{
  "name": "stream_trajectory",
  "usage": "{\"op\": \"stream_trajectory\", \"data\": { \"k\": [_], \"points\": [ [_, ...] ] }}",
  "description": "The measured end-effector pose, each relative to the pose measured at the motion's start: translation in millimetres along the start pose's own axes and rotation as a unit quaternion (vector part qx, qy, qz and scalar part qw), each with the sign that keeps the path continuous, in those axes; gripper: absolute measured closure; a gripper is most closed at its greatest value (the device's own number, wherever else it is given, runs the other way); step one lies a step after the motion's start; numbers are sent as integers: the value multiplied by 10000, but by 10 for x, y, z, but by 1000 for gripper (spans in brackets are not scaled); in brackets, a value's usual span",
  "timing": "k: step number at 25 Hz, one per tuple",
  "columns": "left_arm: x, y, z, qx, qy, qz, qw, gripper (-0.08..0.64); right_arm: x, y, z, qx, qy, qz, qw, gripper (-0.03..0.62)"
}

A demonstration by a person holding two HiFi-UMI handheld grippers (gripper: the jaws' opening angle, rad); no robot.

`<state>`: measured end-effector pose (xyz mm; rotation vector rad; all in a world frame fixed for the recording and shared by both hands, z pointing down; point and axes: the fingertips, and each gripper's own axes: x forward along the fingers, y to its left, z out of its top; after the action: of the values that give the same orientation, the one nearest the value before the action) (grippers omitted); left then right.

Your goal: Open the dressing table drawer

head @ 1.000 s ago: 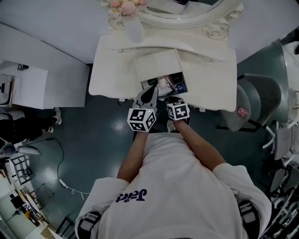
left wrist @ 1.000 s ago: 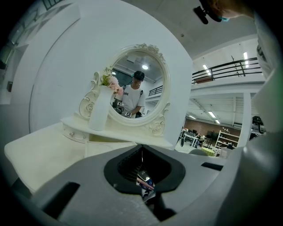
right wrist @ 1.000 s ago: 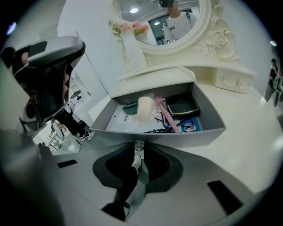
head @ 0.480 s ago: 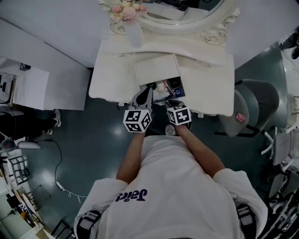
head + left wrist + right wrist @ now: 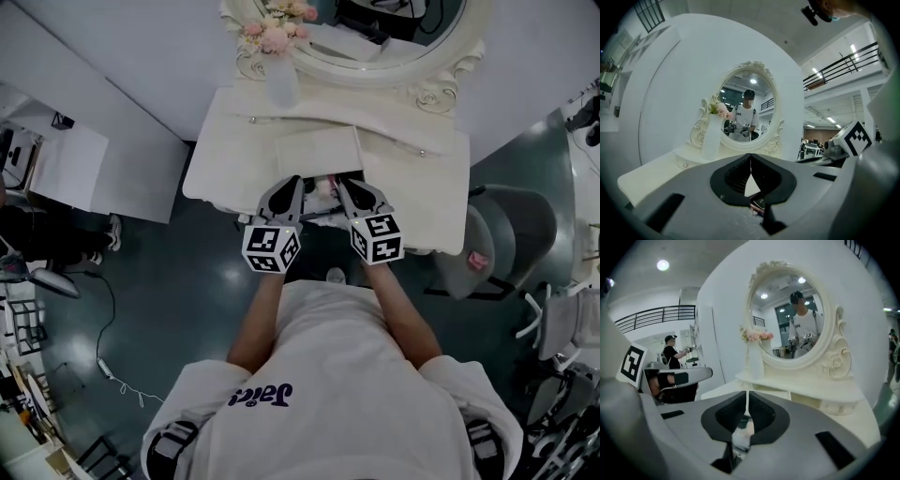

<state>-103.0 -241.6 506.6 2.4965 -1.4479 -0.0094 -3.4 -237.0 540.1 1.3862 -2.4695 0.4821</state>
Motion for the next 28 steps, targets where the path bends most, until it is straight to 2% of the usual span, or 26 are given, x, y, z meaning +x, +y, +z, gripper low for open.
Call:
{"op": "stream_trajectory", "data": {
  "k": [5, 11, 18, 28],
  "points": [
    [-58, -104, 265, 139, -281, 33, 9995, 545, -225, -24, 493, -112, -753, -136, 9970, 581],
    [-130, -240, 452, 464, -433, 75, 9980, 545, -408, -23, 718, -567, -1257, -398, 9896, 583],
    [-156, -294, 533, 579, -564, 152, 9966, 545, -489, -48, 805, -598, -1417, -422, 9872, 583],
    [-90, -374, 464, 550, -521, 111, 9971, 545, -509, -118, 771, -600, -1344, -447, 9881, 583]
  ]
}}
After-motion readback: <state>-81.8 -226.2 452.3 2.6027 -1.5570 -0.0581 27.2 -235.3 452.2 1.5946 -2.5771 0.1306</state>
